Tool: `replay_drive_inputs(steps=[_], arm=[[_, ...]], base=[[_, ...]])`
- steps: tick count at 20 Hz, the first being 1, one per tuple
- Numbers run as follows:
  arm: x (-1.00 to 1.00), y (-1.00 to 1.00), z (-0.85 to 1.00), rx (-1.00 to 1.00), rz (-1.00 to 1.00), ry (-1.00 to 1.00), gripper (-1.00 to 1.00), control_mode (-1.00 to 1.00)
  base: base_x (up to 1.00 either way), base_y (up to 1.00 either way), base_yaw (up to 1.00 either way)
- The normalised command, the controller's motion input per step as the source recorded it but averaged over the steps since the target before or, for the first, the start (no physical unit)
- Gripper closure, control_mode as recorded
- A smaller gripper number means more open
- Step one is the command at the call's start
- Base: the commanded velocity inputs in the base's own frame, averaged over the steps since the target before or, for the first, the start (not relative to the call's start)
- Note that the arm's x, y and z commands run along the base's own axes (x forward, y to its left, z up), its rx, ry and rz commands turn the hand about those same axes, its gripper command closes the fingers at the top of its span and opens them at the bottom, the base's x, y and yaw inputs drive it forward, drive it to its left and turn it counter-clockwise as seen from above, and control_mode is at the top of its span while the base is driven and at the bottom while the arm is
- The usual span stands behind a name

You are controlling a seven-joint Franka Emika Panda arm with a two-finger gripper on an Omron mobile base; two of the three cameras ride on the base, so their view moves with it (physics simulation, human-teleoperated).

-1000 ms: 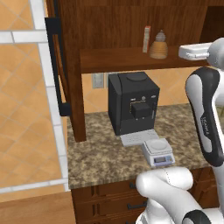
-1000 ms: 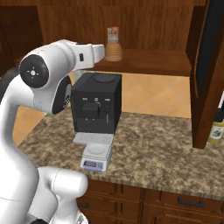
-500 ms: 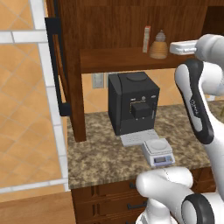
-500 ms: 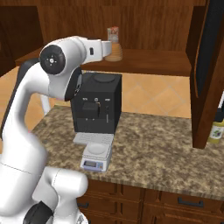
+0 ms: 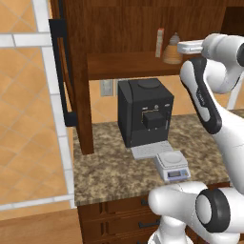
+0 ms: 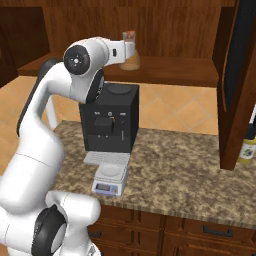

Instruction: Pick the honey bottle and place it on the digital scale for weighing, and close the cabinet.

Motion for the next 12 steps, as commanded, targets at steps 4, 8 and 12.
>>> replay_drive_inputs(steps=[4, 8, 12], arm=[[0.62, -0.06, 0.00, 0.00, 0.00, 0.04, -1.00, -1.00], [0.65, -0.01, 0.00, 0.00, 0.00, 0.08, -1.00, -1.00], [0.66, 0.00, 0.00, 0.00, 0.00, 0.02, -1.00, -1.00]], base=[[0.00, 0.00, 0.00], [0.00, 0.00, 0.00], [0.00, 0.00, 0.00]])
